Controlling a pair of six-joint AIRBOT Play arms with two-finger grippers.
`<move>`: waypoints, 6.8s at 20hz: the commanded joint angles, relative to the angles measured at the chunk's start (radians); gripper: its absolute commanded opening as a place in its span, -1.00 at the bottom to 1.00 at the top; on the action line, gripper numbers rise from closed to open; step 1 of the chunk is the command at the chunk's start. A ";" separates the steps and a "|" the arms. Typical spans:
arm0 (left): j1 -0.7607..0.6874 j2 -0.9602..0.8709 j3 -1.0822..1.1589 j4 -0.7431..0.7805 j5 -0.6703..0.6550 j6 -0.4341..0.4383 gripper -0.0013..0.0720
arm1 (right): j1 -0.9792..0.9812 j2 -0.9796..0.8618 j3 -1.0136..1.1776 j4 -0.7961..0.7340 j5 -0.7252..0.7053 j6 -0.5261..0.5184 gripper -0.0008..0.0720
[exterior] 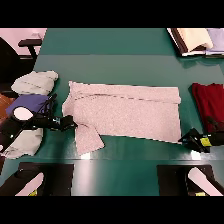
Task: Fold the shirts.
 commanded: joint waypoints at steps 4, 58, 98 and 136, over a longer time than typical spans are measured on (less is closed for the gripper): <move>0.000 0.001 0.008 0.043 -0.013 0.005 -0.91 | 0.179 -0.086 0.075 0.043 -0.103 -0.006 -0.34; -0.303 -0.524 0.651 0.041 0.159 -0.005 -0.91 | 0.251 -0.624 0.654 0.311 -0.062 -0.211 -0.34; 0.063 -0.224 0.999 0.361 -0.057 -0.027 -0.90 | 1.476 -0.758 1.347 0.539 -0.380 -0.240 0.79; -0.087 -0.200 0.900 0.333 -0.031 -0.024 -0.90 | 0.789 -0.686 1.115 0.245 -0.259 -0.052 -0.94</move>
